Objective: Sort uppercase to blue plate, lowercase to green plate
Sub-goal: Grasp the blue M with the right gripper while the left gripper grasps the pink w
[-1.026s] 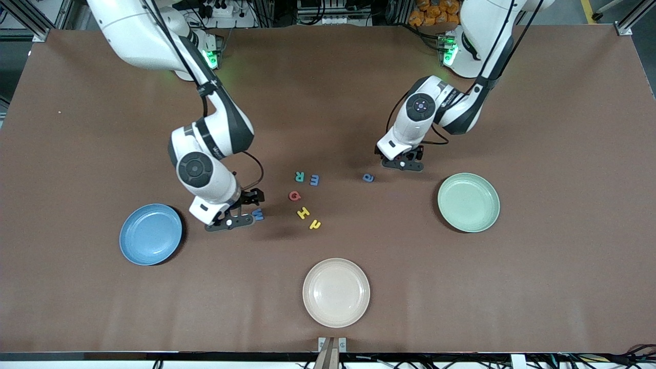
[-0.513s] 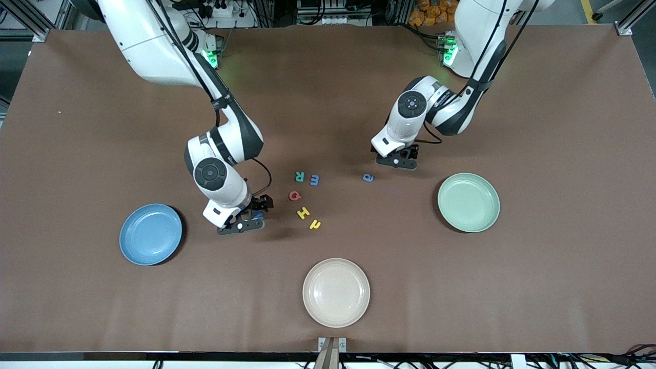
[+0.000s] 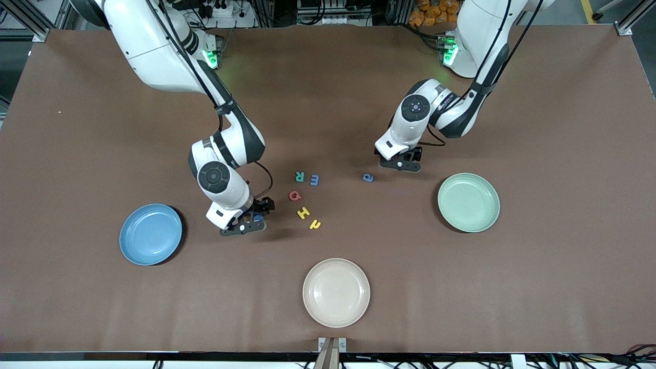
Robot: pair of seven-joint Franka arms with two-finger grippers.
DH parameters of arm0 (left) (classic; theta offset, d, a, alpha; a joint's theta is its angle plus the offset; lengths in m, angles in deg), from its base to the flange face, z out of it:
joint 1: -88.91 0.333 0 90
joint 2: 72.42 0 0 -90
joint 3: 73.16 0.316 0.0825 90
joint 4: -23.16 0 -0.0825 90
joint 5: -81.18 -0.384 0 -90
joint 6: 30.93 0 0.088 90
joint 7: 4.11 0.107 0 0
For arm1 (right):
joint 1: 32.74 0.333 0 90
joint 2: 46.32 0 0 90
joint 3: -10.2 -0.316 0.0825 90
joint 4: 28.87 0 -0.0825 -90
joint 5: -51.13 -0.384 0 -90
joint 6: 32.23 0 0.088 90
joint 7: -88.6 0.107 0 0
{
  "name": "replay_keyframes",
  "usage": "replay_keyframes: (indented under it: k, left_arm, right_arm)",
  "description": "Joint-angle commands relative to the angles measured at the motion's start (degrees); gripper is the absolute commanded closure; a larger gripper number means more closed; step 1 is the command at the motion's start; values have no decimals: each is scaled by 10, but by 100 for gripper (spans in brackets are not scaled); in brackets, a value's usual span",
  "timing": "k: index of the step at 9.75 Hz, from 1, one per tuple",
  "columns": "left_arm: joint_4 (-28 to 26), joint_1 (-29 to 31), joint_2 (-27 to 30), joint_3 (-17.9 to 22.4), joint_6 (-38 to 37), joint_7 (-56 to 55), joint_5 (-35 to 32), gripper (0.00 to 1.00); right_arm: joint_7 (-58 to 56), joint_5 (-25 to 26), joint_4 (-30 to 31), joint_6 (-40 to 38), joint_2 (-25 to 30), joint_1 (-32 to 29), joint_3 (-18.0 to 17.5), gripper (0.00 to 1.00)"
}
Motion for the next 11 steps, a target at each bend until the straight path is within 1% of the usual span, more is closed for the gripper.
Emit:
replay_keyframes:
  k: [1, 3, 5, 6, 8, 10, 11]
  left_arm:
    - [-12, 4, 4, -3, 9, -37, -27, 0]
    - [-12, 4, 4, -3, 8, -38, -27, 0]
    - [-12, 4, 5, -4, 6, -39, -27, 4]
    - [-13, 4, 7, -4, 1, -43, -28, 16]
    - [-12, 4, 7, -5, -1, -44, -28, 23]
    - [-11, 5, 8, -4, -10, -43, -28, 26]
    - [-10, 4, 10, -5, -22, -44, -28, 28]
  right_arm:
    - [9, 6, 0, 10, -6, 4, 2, 0]
    - [15, 6, 0, 10, -7, 11, 2, 0]
    - [34, 9, 0, 17, -16, 21, 3, 0]
    - [34, 9, 0, 24, -19, 21, 3, 0]
    - [33, 9, 0, 28, -22, 21, 3, 0]
    - [33, 10, 0, 30, -22, 19, 4, 0]
    - [33, 18, 1, 34, -23, 15, 4, 16]
